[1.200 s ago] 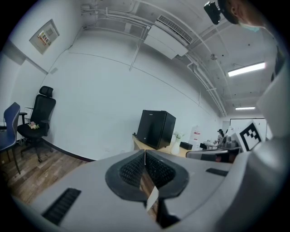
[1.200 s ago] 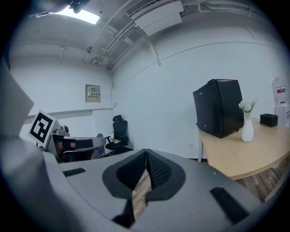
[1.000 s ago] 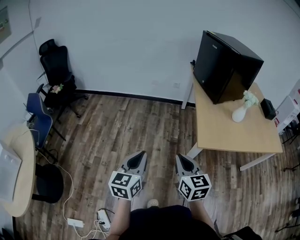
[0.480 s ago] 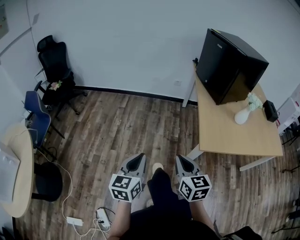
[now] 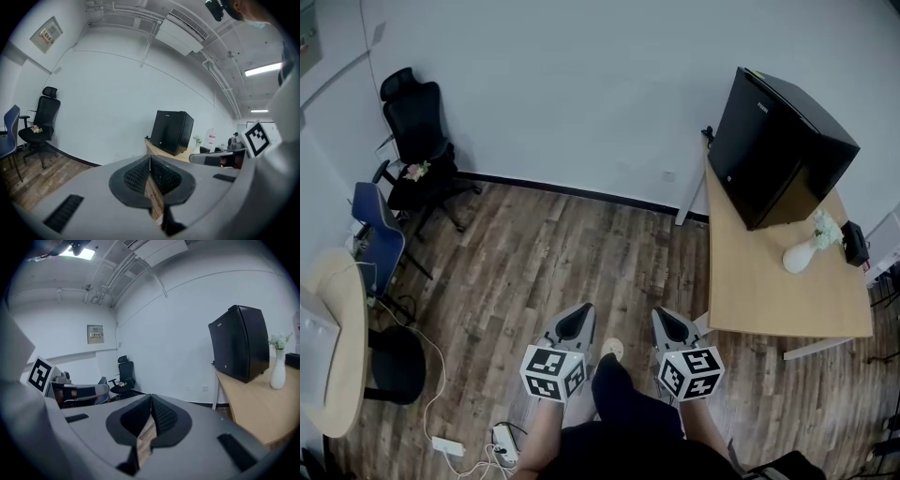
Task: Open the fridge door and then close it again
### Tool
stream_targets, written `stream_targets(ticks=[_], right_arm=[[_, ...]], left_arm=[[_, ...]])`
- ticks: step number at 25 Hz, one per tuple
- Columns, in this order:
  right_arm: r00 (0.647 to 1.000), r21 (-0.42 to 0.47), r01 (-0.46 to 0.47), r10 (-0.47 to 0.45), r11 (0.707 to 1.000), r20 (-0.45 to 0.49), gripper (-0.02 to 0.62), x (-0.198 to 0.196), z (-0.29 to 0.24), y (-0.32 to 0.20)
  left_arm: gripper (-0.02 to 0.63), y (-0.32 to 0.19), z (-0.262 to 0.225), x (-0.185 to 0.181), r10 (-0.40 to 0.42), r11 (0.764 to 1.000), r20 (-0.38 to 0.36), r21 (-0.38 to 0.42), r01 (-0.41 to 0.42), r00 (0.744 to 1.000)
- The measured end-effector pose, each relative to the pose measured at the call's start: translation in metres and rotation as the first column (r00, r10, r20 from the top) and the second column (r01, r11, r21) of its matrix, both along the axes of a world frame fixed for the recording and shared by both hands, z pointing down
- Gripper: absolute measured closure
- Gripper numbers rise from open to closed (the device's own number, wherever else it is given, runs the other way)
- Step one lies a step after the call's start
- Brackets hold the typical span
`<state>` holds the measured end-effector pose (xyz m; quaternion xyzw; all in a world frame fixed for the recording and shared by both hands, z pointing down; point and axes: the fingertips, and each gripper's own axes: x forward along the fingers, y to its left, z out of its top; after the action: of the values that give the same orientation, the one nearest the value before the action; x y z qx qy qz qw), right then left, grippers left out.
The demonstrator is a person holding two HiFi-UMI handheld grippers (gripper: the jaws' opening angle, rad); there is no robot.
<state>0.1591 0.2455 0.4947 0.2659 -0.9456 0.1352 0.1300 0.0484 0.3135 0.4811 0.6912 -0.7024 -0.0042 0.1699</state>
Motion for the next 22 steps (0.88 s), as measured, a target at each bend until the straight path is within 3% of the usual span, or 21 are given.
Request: stream_targets(ticks=[22], right_arm=[[0.999, 0.000, -0.046, 0.046, 0.999, -0.004, 0.604, -0.095, -0.005, -0.175]], left_arm=[[0.600, -0.178, -0.007, -0.092, 0.060, 0.998, 0.015, -0.008, -0.060, 0.998]])
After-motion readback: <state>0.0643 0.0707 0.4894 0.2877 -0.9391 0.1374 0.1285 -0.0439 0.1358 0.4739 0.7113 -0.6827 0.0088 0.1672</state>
